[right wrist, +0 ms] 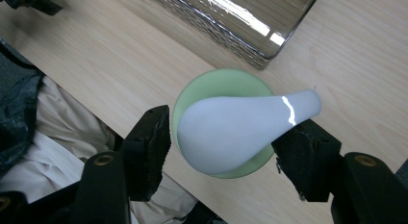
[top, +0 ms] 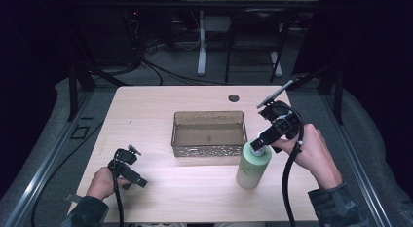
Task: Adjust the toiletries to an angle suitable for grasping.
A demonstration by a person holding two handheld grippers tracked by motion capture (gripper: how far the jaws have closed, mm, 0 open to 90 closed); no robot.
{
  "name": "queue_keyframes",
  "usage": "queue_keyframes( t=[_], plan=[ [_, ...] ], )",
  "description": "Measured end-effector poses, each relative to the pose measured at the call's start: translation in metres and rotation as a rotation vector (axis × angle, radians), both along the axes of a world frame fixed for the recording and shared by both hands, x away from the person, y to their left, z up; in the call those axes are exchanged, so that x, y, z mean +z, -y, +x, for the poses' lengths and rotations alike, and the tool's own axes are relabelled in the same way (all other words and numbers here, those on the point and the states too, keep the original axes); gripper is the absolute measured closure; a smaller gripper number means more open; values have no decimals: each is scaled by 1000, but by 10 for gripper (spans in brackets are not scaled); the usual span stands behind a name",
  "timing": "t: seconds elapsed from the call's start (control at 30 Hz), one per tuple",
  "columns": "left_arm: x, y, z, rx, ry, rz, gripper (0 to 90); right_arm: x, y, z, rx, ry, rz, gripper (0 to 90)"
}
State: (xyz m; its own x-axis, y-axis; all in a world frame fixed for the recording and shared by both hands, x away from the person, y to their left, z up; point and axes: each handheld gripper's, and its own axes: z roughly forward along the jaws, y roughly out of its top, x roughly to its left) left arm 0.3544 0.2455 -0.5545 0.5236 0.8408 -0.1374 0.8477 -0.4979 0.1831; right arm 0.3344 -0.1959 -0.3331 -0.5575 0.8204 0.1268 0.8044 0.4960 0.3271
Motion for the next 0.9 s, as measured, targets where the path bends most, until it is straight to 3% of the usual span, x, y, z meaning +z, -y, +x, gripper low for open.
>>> queue_keyframes(
  t=[0.3,0.37,0.63,0.9],
  plan=[
    [0,0,0,-2,-3,5,2,-2,-3,0,-14,-5,-34,481],
    [0,1,0,-5,-4,5,2,-1,-4,0,-20,3,-35,536],
    [0,1,0,-8,-8,7,2,1,-3,0,-39,36,-63,616],
    [0,1,0,-12,-11,8,2,2,0,-1,11,32,-95,624]
  ],
)
